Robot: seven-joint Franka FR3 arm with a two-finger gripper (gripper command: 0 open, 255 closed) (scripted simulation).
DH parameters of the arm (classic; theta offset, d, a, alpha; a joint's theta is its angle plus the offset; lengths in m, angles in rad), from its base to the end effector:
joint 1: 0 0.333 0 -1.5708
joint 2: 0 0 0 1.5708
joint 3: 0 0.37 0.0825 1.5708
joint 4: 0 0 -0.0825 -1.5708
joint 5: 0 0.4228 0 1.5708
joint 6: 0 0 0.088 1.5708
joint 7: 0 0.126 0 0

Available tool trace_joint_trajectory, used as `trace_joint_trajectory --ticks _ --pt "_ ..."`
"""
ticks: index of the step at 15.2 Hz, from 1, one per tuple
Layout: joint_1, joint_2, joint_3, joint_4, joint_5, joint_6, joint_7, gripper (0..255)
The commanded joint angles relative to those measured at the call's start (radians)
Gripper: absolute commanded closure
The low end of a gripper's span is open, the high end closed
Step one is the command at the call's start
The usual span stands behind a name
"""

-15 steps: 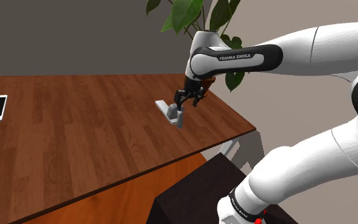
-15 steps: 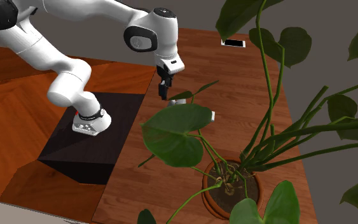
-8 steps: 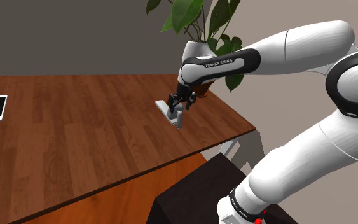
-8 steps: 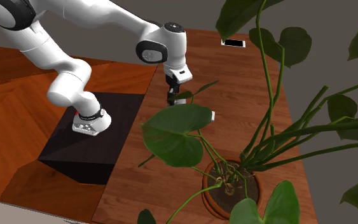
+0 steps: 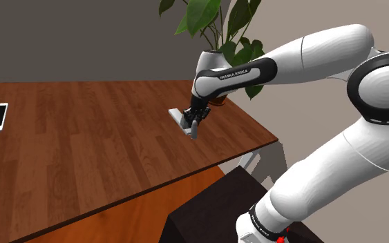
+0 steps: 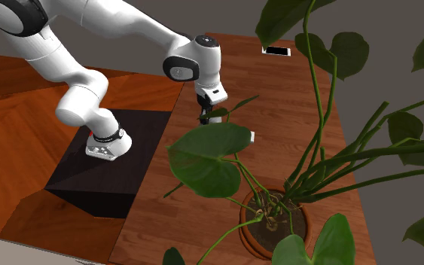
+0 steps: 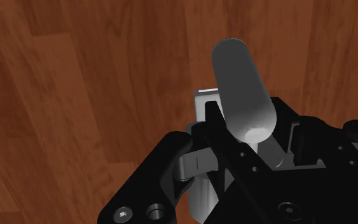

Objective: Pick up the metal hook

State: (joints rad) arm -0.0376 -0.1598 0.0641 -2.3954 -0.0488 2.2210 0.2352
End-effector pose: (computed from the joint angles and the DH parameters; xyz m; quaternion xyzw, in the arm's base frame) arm 0.4923 0.0109 0.3882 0.9956 -0.0897 -0.0043 0.0252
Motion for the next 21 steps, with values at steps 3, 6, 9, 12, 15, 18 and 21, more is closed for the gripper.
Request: trace_joint_trajectory --ticks 3,6,9,12,15,18,21 --pt "0.000 0.001 0.000 -0.001 0.000 0.001 0.000 255" --pt "0.000 0.001 0.000 -0.001 0.000 0.001 0.000 255" --pt "0.001 -0.015 0.000 0.015 0.002 -0.030 -0.002 255" --pt "0.001 -0.035 0.000 0.037 0.005 -0.072 -0.005 255" --pt "0.002 -0.053 -0.001 0.062 0.007 -0.114 -0.008 255" --pt "0.002 -0.069 -0.001 0.088 0.009 -0.156 -0.011 255" --pt "0.002 -0.083 -0.002 0.116 0.011 -0.198 -0.014 255"
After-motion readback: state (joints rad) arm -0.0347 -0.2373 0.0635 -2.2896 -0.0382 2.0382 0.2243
